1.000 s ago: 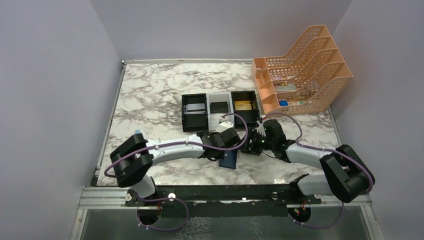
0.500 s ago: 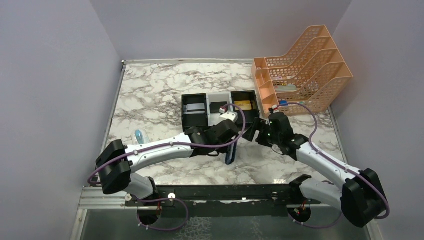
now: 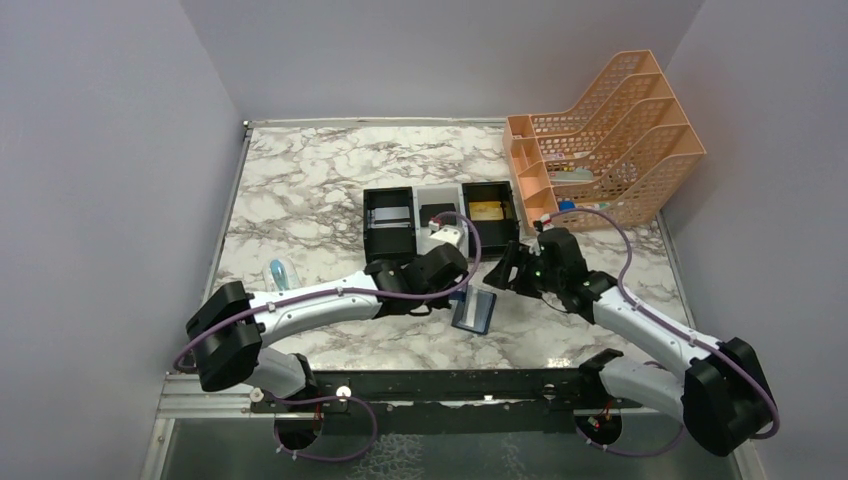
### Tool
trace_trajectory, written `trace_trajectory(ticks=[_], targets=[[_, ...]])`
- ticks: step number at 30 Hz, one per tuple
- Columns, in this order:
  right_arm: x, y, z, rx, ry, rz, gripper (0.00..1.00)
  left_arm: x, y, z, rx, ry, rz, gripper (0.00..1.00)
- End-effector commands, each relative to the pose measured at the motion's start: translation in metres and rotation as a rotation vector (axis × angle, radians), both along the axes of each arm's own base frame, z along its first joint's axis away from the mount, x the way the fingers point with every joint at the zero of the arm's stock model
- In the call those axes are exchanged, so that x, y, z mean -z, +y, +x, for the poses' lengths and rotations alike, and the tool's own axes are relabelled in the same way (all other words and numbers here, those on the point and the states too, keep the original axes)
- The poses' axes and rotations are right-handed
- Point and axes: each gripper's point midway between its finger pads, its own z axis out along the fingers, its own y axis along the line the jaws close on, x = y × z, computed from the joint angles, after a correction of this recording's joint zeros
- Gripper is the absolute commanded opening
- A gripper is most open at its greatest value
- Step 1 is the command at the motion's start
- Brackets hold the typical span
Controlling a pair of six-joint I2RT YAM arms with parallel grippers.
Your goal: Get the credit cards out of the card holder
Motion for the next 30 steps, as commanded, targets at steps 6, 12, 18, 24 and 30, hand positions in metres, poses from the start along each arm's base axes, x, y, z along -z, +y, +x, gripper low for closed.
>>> trace_trajectory(ticks=[6, 12, 18, 24, 30], targets=[[-0.013, 0.051, -0.023, -0.267, 0.016, 0.257, 0.57, 0.055, 0.084, 0.008, -0.222, 0.052, 0.146, 0.0], [-0.003, 0.057, -0.029, -0.317, 0.078, 0.263, 0.51, 0.077, 0.092, -0.001, -0.209, 0.101, 0.187, 0.0], [-0.004, 0.06, -0.027, -0.344, 0.088, 0.26, 0.46, 0.082, 0.086, -0.002, -0.191, 0.122, 0.182, 0.0], [-0.016, 0.057, -0.019, -0.325, 0.049, 0.226, 0.47, 0.074, 0.081, 0.001, -0.182, 0.107, 0.155, 0.0], [-0.014, 0.058, -0.02, -0.328, 0.063, 0.23, 0.48, 0.07, 0.077, 0.001, -0.171, 0.105, 0.137, 0.0]])
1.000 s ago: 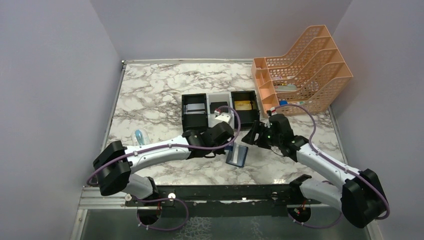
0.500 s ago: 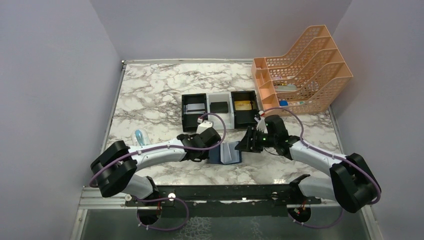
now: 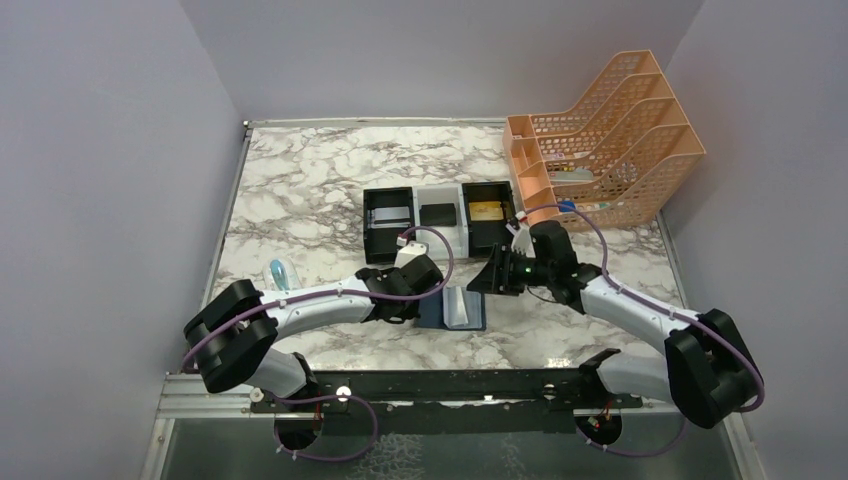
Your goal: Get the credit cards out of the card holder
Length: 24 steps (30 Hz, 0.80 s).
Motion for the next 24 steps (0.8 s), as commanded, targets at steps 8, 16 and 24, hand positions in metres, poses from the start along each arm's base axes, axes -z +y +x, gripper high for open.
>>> trace_trajectory(ticks=[8, 16, 24], targets=[[0.023, 0.009, -0.014, -0.07, 0.107, 0.04, 0.44, -0.013, -0.014, 0.002, 0.022, -0.004, -0.066, 0.0], [0.045, 0.002, -0.01, -0.012, 0.132, -0.014, 0.4, -0.012, -0.015, -0.001, 0.028, 0.003, -0.067, 0.0], [0.053, -0.003, -0.01, 0.005, 0.141, -0.042, 0.4, -0.011, -0.014, -0.002, 0.031, 0.007, -0.067, 0.0]])
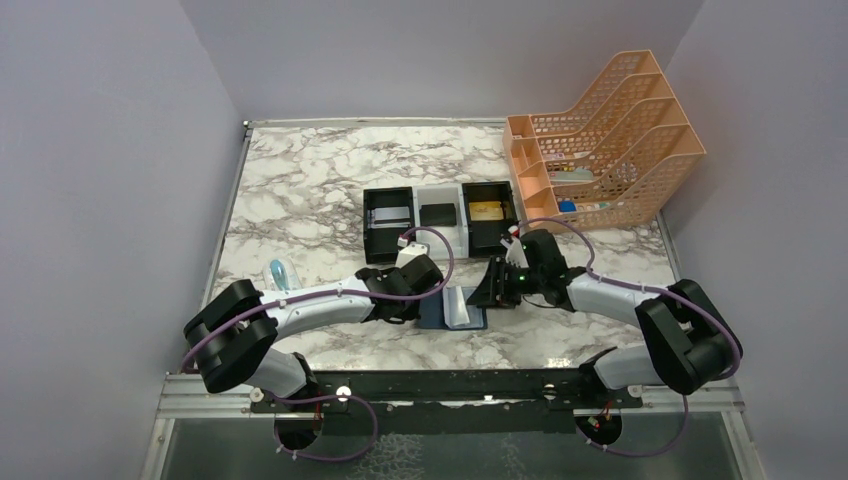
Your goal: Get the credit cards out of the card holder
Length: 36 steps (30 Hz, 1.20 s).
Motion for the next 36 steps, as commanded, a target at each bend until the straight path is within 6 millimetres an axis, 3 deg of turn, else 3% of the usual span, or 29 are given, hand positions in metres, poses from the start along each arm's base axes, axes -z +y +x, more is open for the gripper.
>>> trace_trajectory(ticks=[1, 11, 18, 31, 36], targets=[[0.005, -0.001, 0.003, 0.008, -0.015, -0.003, 0.4, -0.011, -0.012, 0.002, 0.017, -0.012, -0.055, 0.0], [0.005, 0.011, -0.003, -0.034, 0.029, 0.075, 0.4, -0.007, -0.017, 0.0, 0.028, 0.001, -0.06, 0.0], [-0.02, 0.025, -0.005, -0.07, 0.019, 0.217, 0.4, -0.004, -0.022, -0.003, 0.041, 0.005, -0.06, 0.0], [-0.052, 0.036, -0.005, -0.134, -0.034, 0.319, 0.4, -0.006, -0.03, -0.002, 0.05, -0.002, -0.076, 0.0], [-0.054, 0.058, -0.009, -0.225, -0.043, 0.319, 0.43, -0.007, -0.041, -0.002, 0.061, -0.004, -0.119, 0.0]])
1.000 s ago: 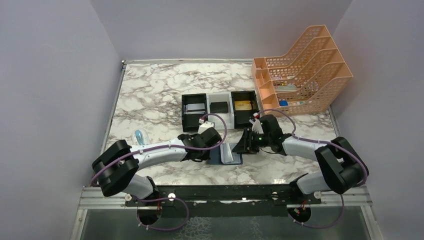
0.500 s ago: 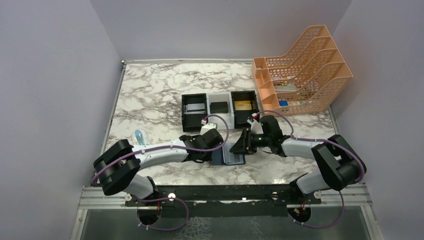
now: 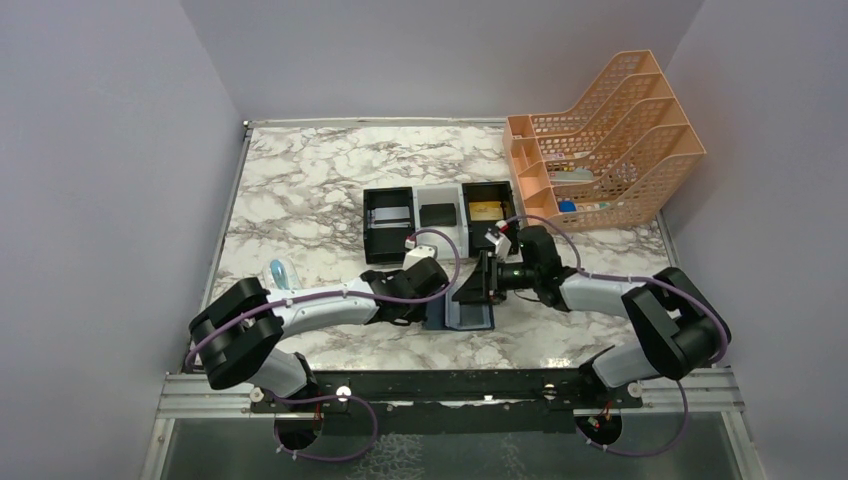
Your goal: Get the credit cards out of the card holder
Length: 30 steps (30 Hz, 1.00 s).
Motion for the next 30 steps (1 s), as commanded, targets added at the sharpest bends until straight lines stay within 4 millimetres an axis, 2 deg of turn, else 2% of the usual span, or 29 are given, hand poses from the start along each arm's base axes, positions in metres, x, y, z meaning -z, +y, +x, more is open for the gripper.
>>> trace_trajectory(ticks=[1, 8, 11, 14, 18, 20, 23, 26, 30], targets=[[-0.016, 0.028, -0.001, -0.11, -0.06, 0.044, 0.43, -0.009, -0.026, 0.001, 0.023, -0.002, -0.089, 0.0], [0.015, 0.039, 0.004, -0.079, -0.01, -0.036, 0.48, -0.007, -0.017, -0.003, -0.021, -0.005, -0.106, 0.0], [0.022, 0.039, 0.001, -0.084, 0.009, -0.036, 0.54, -0.006, -0.014, -0.004, -0.022, -0.008, -0.104, 0.0], [0.017, 0.039, 0.0, -0.1, -0.01, -0.037, 0.58, -0.005, -0.013, -0.004, -0.016, -0.011, -0.095, 0.0], [-0.008, 0.033, 0.009, -0.057, -0.106, -0.073, 0.6, -0.004, -0.016, -0.003, -0.011, -0.008, -0.089, 0.0], [-0.01, 0.017, 0.024, 0.045, -0.157, -0.189, 0.62, -0.004, -0.017, -0.003, -0.007, -0.006, -0.089, 0.0], [-0.006, -0.021, 0.044, 0.212, -0.221, -0.39, 0.63, -0.002, -0.016, -0.003, -0.005, -0.005, -0.081, 0.0], [0.001, -0.057, 0.05, 0.331, -0.236, -0.539, 0.63, -0.001, -0.015, -0.003, 0.0, -0.005, -0.076, 0.0], [0.014, -0.08, 0.042, 0.37, -0.204, -0.634, 0.59, -0.001, -0.017, -0.002, 0.007, -0.005, -0.074, 0.0]])
